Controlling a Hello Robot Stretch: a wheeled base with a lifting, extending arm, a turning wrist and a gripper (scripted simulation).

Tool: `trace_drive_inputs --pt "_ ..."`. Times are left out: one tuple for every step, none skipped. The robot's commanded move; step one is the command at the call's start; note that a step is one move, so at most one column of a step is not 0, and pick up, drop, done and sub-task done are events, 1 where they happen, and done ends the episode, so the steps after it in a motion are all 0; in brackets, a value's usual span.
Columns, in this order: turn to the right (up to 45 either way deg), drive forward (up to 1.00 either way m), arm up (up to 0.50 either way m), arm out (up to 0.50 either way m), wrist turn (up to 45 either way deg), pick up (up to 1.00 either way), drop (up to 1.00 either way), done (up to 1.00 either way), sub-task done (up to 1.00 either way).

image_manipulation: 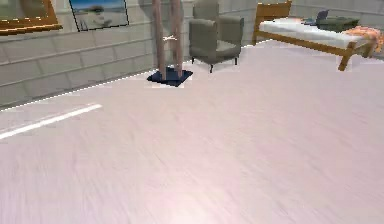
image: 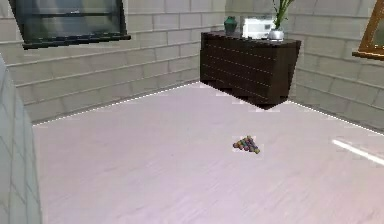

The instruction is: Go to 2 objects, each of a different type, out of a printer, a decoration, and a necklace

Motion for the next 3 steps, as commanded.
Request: trace_drive_inputs --pt "0.0 1.00 0.00 0.00 0.0 0.00 0.00 0.00 0.00" --pt "0.0 0.80 0.00 0.00 0.0 0.00 0.00 0.00 0.00" --pt "9.0 0.00 0.00 0.00 0.0 0.00 0.00 0.00 0.00"
